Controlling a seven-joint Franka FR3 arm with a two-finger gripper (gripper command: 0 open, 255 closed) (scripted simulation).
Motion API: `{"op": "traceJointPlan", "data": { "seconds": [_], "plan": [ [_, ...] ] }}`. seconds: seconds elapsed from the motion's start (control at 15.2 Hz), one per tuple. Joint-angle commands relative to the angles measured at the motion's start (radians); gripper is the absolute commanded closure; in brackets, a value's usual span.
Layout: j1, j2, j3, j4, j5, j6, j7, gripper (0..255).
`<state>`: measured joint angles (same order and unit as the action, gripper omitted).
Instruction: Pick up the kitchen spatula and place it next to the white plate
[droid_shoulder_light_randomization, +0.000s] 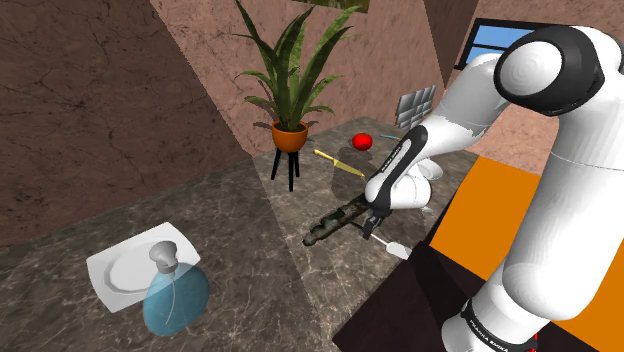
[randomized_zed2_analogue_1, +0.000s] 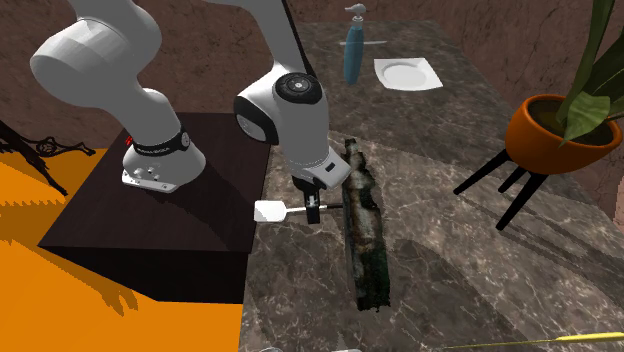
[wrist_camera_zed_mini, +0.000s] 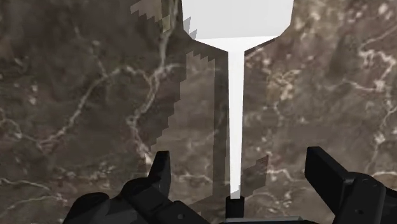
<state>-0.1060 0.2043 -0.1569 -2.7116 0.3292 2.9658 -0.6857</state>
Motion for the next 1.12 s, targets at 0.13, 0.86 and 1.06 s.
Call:
{"op": "traceJointPlan", "data": {
  "seconds": [0.13, 0.86, 1.06],
  "plan": [
    [0.000, 0.000, 0.000, 0.000, 0.000, 0.000, 0.000, 255],
    [0.036, -0.056, -0.051, -0.012, -0.067, -0.043, 0.052, 255],
    [0.058, -0.113, -0.089, -0.022, -0.140, -0.088, 0.107, 255]
  ]
}}
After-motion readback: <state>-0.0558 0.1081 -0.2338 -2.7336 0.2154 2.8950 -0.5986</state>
